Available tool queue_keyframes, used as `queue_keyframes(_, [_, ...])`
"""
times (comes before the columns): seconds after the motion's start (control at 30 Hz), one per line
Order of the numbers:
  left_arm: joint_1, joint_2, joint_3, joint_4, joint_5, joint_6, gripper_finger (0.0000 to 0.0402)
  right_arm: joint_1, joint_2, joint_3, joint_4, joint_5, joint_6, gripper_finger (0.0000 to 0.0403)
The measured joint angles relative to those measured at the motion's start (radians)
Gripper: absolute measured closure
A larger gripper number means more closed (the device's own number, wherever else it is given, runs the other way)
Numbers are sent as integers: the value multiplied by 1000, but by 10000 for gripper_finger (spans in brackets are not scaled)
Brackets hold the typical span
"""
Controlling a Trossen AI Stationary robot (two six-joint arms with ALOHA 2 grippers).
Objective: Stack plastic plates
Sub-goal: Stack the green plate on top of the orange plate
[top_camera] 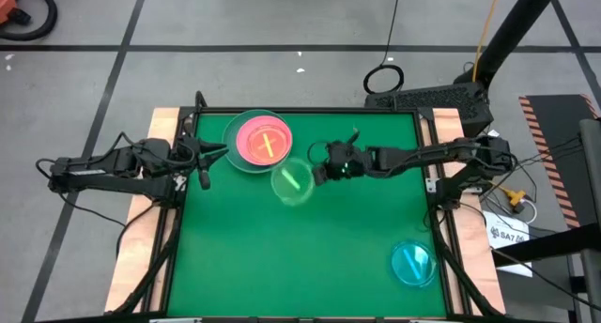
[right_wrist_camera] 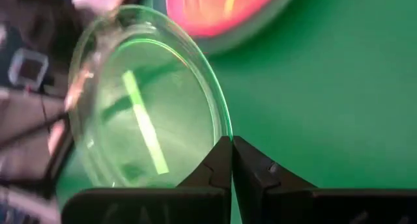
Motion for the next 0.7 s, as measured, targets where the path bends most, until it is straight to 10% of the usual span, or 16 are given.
queue_keyframes(0.7, [1, 0, 0, 119, -3, 124, 327, -285, 321, 521, -112, 37, -152, 403])
